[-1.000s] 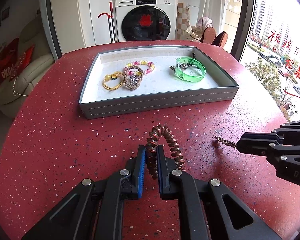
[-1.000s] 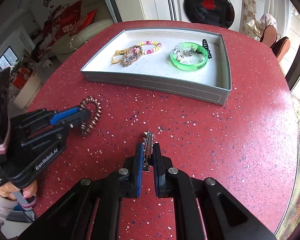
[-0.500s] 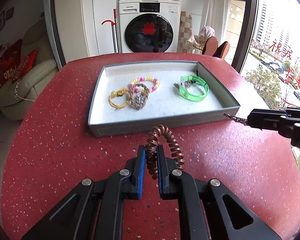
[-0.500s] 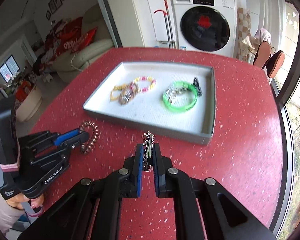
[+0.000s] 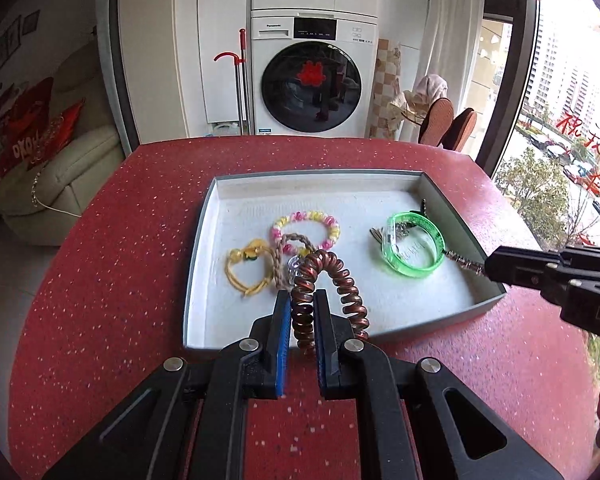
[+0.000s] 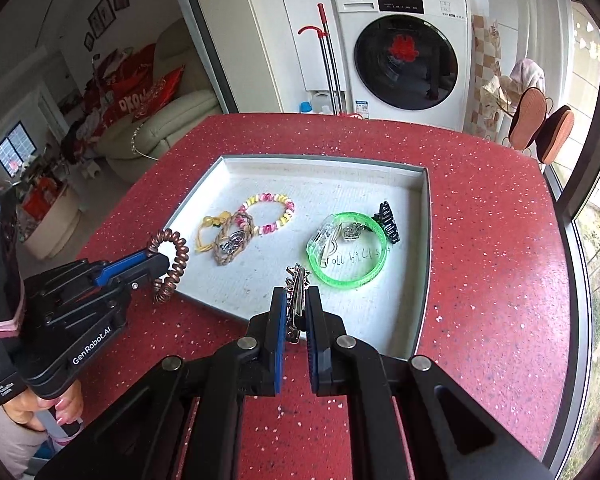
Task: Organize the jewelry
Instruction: 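Carry the coil hair tie with the left tool while the right tool carries the spiked clip to the tray, then release the coil hair tie with the left tool while the right tool releases the spiked clip in the tray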
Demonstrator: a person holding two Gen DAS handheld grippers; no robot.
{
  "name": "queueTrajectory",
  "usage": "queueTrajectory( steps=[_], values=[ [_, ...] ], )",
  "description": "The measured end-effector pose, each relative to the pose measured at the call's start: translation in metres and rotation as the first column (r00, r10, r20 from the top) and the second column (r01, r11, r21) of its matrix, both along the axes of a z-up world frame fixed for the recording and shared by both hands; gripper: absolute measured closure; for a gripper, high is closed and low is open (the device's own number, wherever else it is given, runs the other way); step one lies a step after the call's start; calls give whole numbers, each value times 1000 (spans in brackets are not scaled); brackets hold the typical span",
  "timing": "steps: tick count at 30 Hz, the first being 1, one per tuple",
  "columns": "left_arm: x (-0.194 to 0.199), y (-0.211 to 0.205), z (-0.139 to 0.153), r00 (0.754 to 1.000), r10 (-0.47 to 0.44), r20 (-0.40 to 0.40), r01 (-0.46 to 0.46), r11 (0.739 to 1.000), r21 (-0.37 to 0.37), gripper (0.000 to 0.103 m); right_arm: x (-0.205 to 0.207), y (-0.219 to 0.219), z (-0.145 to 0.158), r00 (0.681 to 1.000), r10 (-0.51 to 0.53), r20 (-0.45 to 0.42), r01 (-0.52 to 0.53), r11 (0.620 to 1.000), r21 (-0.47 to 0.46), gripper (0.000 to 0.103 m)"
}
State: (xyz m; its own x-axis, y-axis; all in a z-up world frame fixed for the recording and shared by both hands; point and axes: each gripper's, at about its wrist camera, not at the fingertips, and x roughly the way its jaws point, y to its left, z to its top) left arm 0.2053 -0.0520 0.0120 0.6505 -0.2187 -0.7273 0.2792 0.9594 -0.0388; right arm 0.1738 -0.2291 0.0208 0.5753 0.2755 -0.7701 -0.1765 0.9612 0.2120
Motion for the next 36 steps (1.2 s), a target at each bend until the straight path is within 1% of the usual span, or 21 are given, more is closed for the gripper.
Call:
queueTrajectory(
  steps=[11, 16, 22, 27, 30, 36],
  values=[
    [33, -14, -24, 999, 4, -51, -3, 1000, 24, 74, 27, 1, -38, 997, 13, -70, -12, 1000, 14, 93],
    [46, -20, -39, 997, 5, -78, -2, 999, 40, 74, 36, 0, -51, 996, 8, -91, -8, 1000, 6, 93],
    [56, -26, -49, 996, 13, -93, -8, 998, 56, 74, 47, -5, -53, 996, -18, -88, 17, 1000, -14, 93],
    [59, -33, -50, 997, 9, -74, -3, 996, 85, 74, 54, -12, -55, 995, -43, -89, 41, 999, -20, 93],
    [60, -37, -51, 998, 11, -64, -4, 994, 106, 74, 55, -12, -58, 994, -50, -95, 49, 999, -22, 93],
    [59, -41, -58, 997, 12, -74, -2, 992, 128, 74, 56, -8, -62, 993, -45, -110, 43, 999, -24, 93]
  ],
)
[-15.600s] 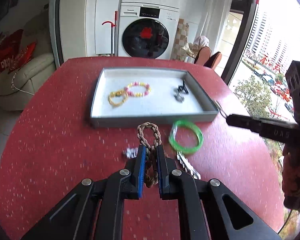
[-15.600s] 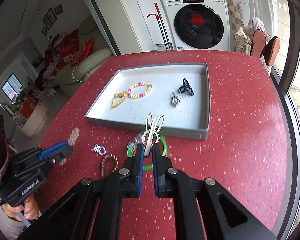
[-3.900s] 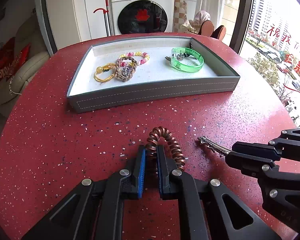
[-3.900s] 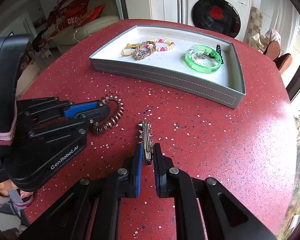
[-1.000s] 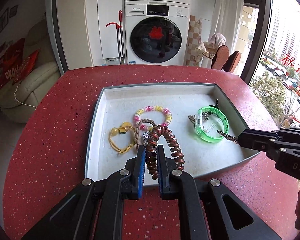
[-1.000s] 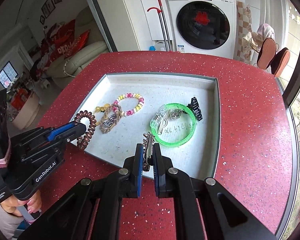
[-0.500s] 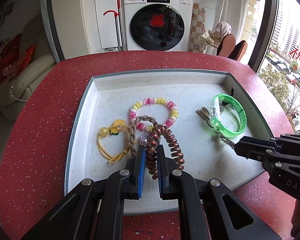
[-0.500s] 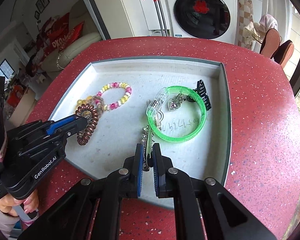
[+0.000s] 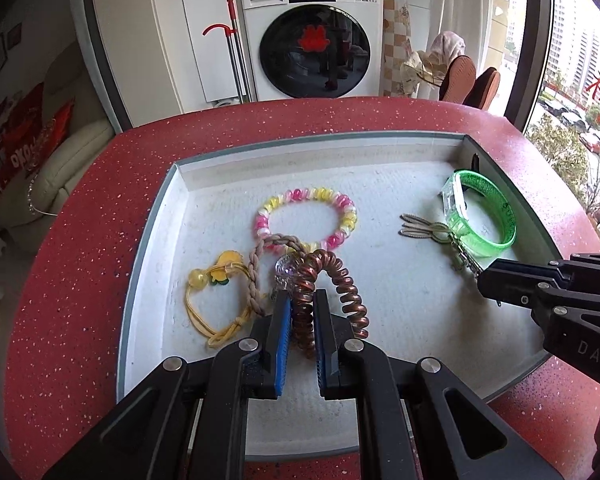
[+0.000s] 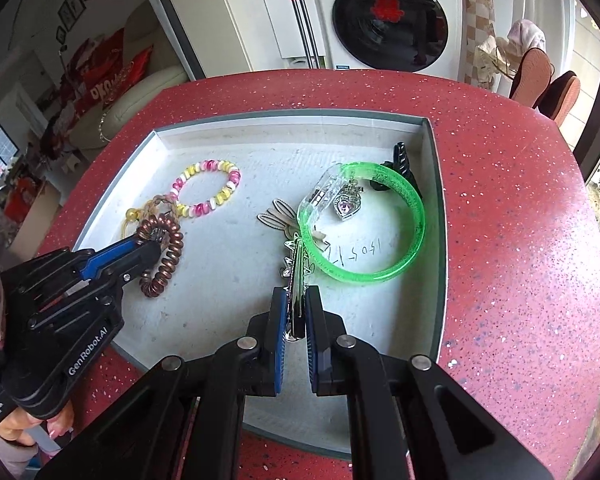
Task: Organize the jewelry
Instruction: 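Release the coil hair tie with the left tool while the right tool releases the spiked clip in the tray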
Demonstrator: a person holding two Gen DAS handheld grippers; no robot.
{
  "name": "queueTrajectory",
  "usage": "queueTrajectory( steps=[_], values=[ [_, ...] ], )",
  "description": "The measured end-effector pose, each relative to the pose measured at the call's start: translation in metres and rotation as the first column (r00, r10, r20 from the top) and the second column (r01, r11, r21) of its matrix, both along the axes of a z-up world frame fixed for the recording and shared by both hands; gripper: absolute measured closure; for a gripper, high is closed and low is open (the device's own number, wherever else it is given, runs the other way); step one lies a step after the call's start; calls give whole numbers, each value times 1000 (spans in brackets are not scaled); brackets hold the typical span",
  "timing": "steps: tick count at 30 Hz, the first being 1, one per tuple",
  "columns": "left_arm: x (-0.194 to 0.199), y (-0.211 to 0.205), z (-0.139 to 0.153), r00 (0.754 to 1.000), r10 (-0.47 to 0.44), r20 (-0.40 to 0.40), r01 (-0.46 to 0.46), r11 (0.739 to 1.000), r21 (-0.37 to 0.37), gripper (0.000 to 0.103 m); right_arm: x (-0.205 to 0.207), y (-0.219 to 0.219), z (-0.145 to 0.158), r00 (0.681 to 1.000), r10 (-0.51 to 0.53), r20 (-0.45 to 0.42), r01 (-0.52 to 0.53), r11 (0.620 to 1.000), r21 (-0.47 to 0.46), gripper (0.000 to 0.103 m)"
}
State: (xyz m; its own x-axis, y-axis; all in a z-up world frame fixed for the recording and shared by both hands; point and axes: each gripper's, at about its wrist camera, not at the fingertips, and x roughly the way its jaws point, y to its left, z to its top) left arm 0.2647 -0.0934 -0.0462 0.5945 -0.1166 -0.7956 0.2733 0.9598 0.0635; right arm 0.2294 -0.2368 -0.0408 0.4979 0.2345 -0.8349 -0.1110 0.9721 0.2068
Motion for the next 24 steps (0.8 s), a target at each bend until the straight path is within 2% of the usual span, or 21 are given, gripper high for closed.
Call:
queueTrajectory(
  steps=[7, 10, 12, 18, 24],
  values=[
    [-1, -1, -7, 1000, -7, -25, 8, 1000, 31, 74, 1, -2, -4, 999, 2, -35, -1, 1000, 13, 89],
    [-2, -4, -6, 1000, -13, -27, 14, 999, 48, 74, -2, -4, -1, 999, -3, -37, 4, 1000, 26, 78],
    [-3, -3, -4, 1000, -11, -29, 13, 999, 45, 74, -5, -6, 5, 1000, -3, -24, 4, 999, 41, 65],
    [-7, -2, 7, 1000, 9, -8, -8, 1000, 24, 74, -15, -11, 25, 1000, -17, 18, 16, 997, 81, 53],
    [-7, 0, 16, 1000, 18, 15, -19, 1000, 25, 74, -21, -16, 35, 999, -35, 38, 31, 995, 100, 51]
  ],
)
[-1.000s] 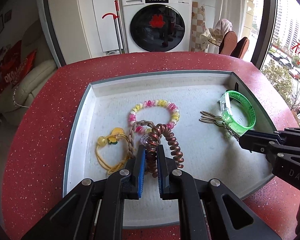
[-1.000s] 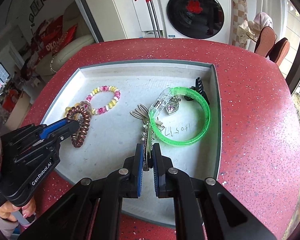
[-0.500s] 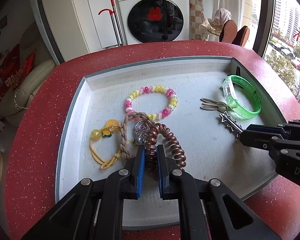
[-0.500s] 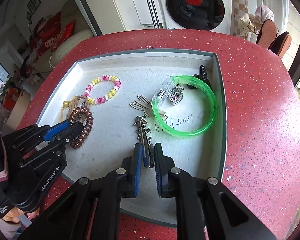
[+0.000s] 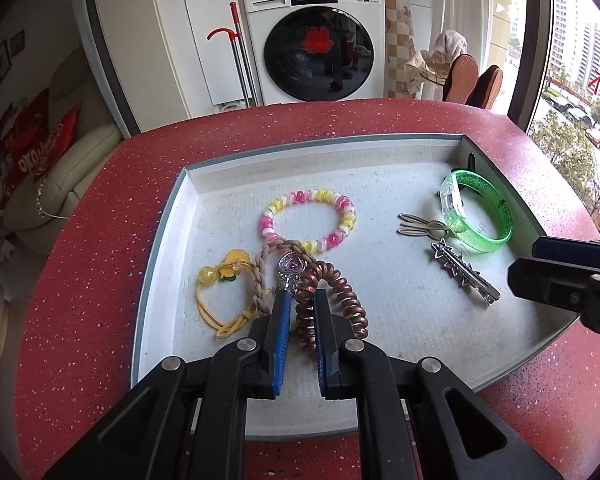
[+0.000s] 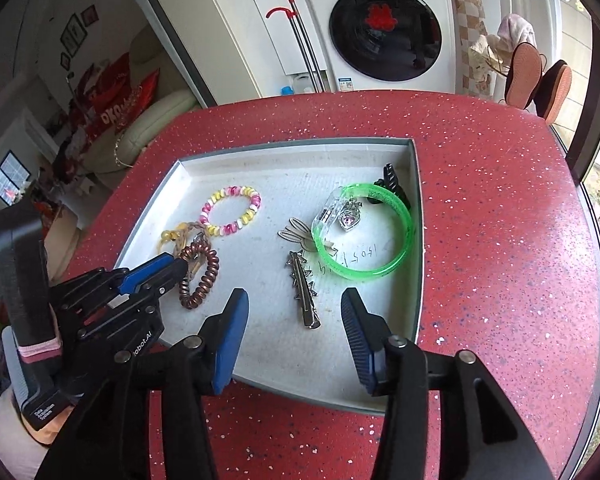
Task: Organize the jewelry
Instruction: 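Release the coil hair tie with the left tool while the right tool releases the spiked clip in the tray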
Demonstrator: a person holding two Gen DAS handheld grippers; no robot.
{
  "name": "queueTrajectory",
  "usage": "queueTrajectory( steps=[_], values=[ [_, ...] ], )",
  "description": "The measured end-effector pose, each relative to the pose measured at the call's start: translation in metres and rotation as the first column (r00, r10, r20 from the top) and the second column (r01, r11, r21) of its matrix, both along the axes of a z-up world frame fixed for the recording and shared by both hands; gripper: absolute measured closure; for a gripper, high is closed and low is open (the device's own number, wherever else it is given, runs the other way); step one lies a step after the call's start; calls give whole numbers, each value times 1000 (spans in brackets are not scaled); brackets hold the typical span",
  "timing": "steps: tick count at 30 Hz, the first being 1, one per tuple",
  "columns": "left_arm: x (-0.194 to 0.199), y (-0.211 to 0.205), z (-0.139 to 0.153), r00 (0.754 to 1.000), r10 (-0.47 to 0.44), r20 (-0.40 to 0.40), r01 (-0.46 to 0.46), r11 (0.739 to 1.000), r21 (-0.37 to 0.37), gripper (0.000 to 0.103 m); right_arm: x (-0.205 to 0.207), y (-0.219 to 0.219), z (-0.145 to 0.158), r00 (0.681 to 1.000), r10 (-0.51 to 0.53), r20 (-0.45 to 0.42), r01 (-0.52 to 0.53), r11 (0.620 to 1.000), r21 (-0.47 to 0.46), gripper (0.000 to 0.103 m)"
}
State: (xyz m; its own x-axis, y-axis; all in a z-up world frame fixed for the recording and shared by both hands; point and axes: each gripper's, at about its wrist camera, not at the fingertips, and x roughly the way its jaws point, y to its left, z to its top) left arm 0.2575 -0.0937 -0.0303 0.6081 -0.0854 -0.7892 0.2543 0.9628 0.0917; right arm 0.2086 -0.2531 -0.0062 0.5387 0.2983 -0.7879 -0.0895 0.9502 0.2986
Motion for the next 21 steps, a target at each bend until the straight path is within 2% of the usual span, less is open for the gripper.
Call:
queueTrajectory(
  steps=[12, 13, 14, 15, 17, 19, 21],
  values=[
    [4, 11, 11, 999, 36, 20, -35, 999, -22, 73, -4, -3, 3, 1000, -16, 9, 16, 1000, -5, 51],
    [4, 12, 11, 999, 38, 22, -38, 999, -24, 71, -4, -3, 3, 1000, -17, 9, 17, 1000, -5, 51],
    [5, 13, 12, 999, 42, 23, -41, 999, -27, 32, -5, -3, 3, 1000, -18, 9, 18, 1000, -5, 51],
    [5, 14, 13, 998, 52, 25, -52, 998, -26, 2, -5, -3, 3, 1000, -18, 8, 18, 1000, -5, 51],
    [1, 19, 19, 993, 85, 79, -83, 996, -28, 0, -5, -3, 3, 1000, -17, 10, 17, 1000, -9, 50],
    [3, 21, 21, 995, 81, 64, -78, 996, -38, 0, -5, -4, 3, 1000, -24, 5, 24, 1000, -16, 48],
    [1, 23, 22, 994, 89, 68, -87, 996, -34, 0, -6, -5, 5, 999, -34, 10, 34, 999, -12, 36]
  ],
)
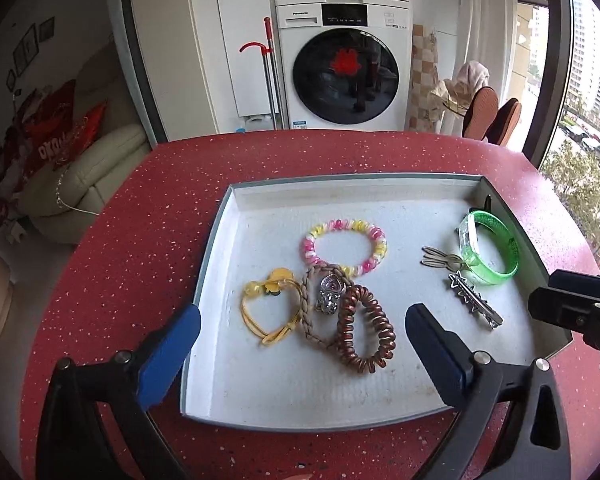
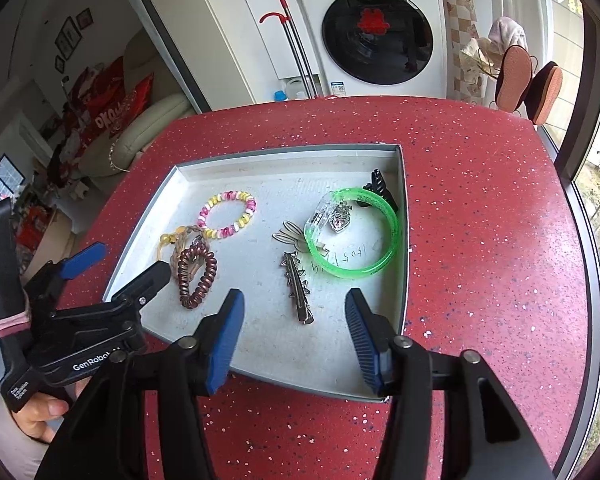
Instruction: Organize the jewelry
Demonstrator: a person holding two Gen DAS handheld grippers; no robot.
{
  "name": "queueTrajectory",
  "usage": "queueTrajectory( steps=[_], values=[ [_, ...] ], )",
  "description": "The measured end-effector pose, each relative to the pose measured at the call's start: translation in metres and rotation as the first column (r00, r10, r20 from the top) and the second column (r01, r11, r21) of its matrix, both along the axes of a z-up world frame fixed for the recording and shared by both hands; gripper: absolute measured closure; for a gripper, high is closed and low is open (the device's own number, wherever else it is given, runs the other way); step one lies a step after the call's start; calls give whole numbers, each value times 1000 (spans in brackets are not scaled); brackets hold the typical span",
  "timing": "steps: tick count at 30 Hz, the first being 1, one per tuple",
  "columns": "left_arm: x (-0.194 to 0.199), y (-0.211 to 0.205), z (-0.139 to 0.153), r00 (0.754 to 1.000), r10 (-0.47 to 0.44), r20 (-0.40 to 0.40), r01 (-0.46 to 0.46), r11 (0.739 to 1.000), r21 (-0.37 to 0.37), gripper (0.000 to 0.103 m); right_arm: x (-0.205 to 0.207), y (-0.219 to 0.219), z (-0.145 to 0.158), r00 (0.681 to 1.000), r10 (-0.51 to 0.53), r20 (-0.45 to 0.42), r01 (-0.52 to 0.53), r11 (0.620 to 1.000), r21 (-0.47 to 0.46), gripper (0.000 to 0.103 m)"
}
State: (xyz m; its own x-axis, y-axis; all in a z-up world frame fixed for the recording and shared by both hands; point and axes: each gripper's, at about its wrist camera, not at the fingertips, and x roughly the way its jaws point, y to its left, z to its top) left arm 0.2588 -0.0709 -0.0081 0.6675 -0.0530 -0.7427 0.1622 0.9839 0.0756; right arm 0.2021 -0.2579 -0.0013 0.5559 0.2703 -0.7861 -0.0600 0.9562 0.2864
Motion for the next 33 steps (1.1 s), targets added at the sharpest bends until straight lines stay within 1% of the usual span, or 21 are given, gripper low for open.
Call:
queueTrajectory(
  steps=[1, 3, 6, 8, 11, 17, 22, 28, 33],
  values=[
    [-1, 1, 1, 1000, 5, 6, -5, 1000, 3, 0, -1, 0, 1, 1000, -5, 5, 5, 1000, -3, 33],
    [-4, 3, 2, 1000, 11, 11, -11, 1000, 4, 0, -6, 1, 5, 1000, -19, 22, 20, 1000, -24, 19],
    [-13, 5, 2, 1000, 16, 23, -16, 1000, 6, 0, -13, 6, 10, 998, -27, 48, 30, 998, -54, 17],
    [-19, 6, 2, 999, 16, 28, -16, 1000, 7, 0, -18, 10, 13, 997, -34, 68, 39, 997, -72, 12],
    [-28, 8, 4, 999, 18, 37, -19, 1000, 10, 0, -28, 14, 16, 994, -48, 100, 57, 994, -89, 12],
    [-49, 17, 7, 998, 28, 54, -28, 1000, -12, 0, -51, 20, 20, 979, -104, 173, 128, 983, -134, 11],
    [-68, 26, 7, 997, 49, 67, -47, 998, -28, 0, -72, 25, 22, 965, -124, 230, 163, 973, -160, 11],
    [-92, 36, 3, 994, 81, 77, -78, 996, -51, 0, -98, 30, 14, 963, -134, 232, 178, 968, -176, 11],
    [-116, 34, 0, 988, 79, 135, -74, 997, -37, 0, -118, 33, 4, 964, -145, 225, 192, 960, -204, 11]
  ],
)
